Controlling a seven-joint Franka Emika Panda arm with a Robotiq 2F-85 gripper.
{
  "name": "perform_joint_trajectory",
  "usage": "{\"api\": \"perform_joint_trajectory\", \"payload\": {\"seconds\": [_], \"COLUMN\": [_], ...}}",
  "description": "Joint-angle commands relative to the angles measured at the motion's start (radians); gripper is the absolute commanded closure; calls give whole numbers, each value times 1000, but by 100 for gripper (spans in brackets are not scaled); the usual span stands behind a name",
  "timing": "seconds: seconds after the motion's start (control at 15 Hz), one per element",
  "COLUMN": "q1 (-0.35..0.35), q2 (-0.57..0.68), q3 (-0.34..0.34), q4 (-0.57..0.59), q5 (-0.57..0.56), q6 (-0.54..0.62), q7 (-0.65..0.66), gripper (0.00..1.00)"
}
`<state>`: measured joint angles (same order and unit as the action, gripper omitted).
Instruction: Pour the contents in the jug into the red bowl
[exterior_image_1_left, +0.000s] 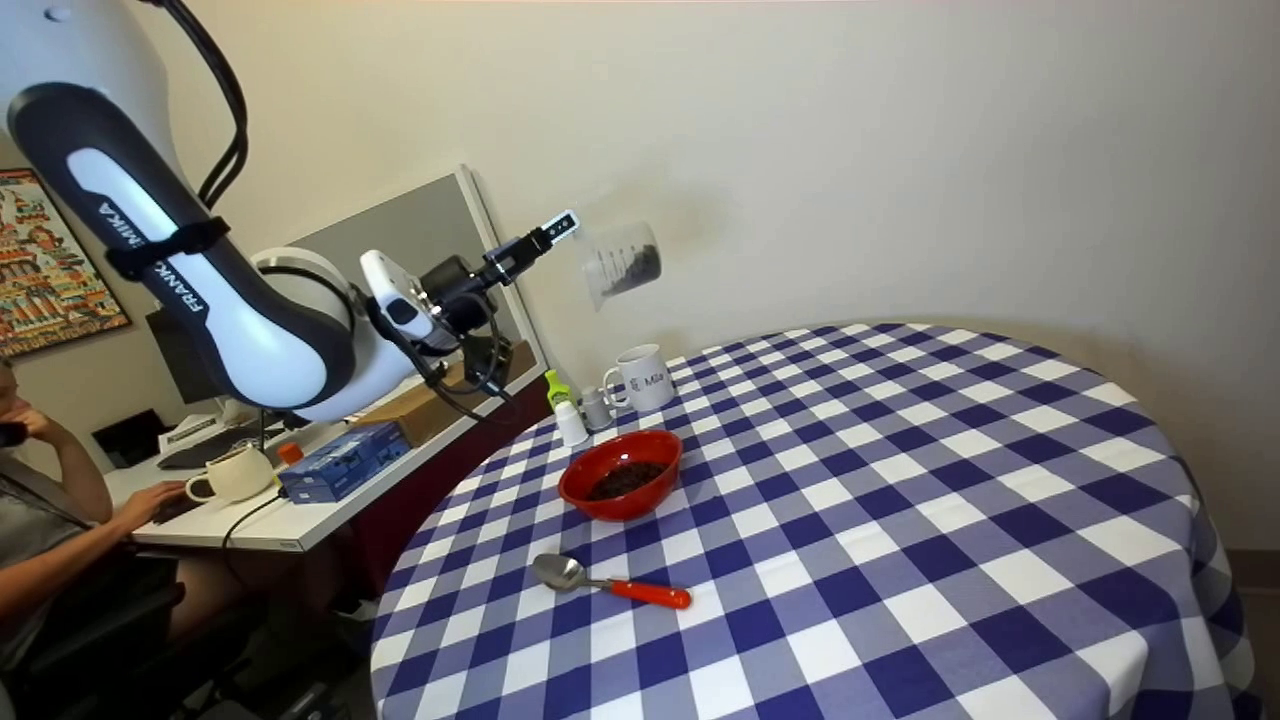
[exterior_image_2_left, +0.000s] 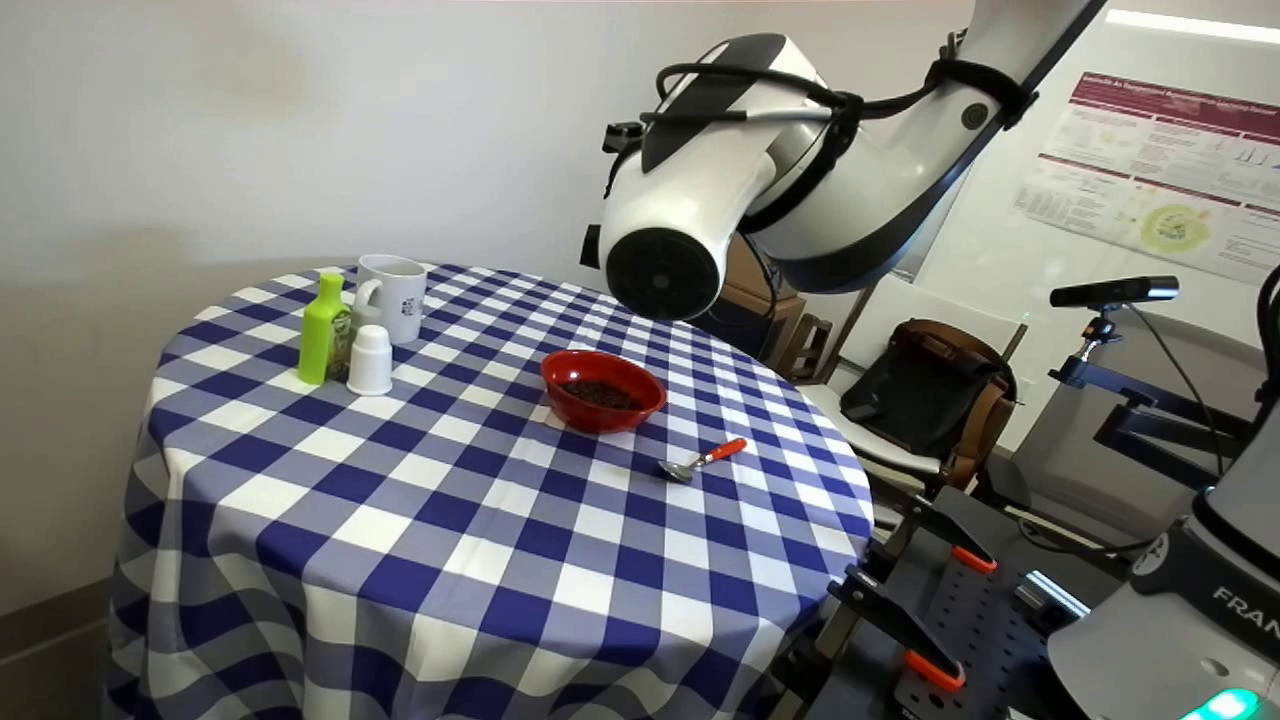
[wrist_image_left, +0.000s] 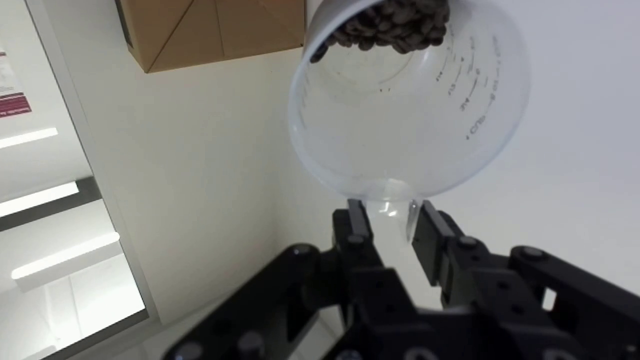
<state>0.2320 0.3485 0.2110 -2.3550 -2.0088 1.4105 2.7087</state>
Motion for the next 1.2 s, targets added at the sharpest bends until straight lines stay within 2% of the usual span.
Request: {"api": "perform_joint_trajectory", "payload": {"seconds": [0.0,1.13], "q1": [1,-5], "q2": [16,50], "q3": [10,11], "q4": [-15,-45], "q5": [-38,-160], "q6": [-68,-184], "q7": [52,53], "gripper": [90,90]}}
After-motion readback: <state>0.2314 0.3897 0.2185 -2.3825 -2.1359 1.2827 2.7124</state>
